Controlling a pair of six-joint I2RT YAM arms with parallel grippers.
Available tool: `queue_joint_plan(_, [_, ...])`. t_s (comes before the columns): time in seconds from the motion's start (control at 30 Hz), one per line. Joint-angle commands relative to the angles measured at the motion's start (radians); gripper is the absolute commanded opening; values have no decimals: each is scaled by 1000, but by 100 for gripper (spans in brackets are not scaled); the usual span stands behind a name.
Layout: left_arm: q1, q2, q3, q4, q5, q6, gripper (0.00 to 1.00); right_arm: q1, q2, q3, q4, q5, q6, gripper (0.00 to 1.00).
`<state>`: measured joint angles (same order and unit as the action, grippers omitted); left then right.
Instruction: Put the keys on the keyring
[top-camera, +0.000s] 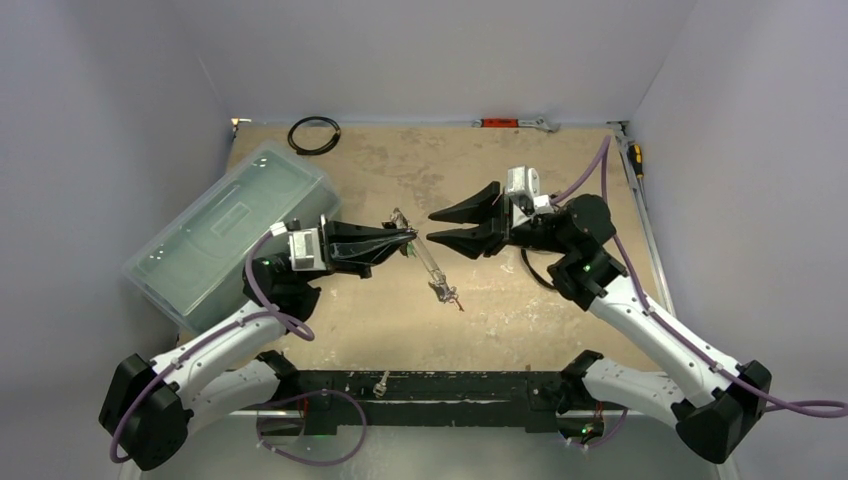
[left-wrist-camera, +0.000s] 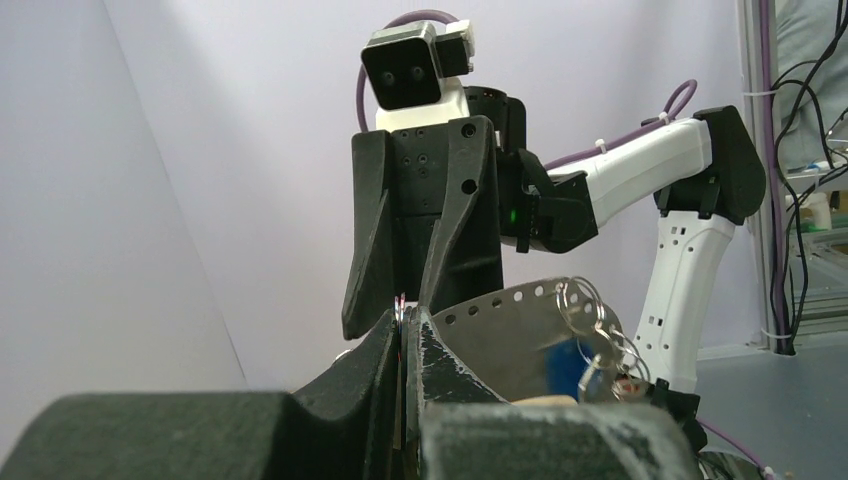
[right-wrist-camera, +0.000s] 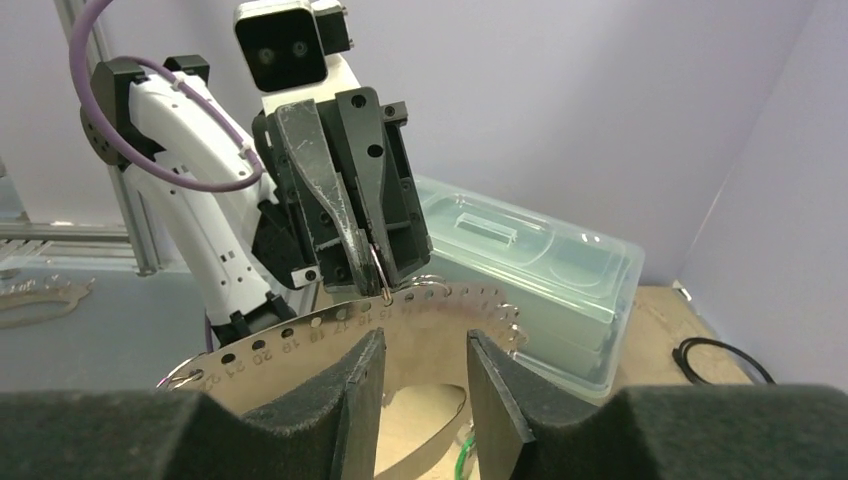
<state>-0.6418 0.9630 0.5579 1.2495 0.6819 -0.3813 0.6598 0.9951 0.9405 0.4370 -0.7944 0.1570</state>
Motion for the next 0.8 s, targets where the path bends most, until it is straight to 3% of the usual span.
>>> queue_joint_plan(0.0, [4, 6, 21, 94, 3, -31, 0, -3, 15, 31, 21, -37, 1, 38])
queue_joint_plan(0.47, [4, 45, 15, 113, -11, -42, 0, 3, 79, 58, 129, -99, 98, 35])
queue_joint_plan(0.77, [5, 53, 10, 75, -42, -14, 0, 24, 90, 78, 95, -101, 73, 34])
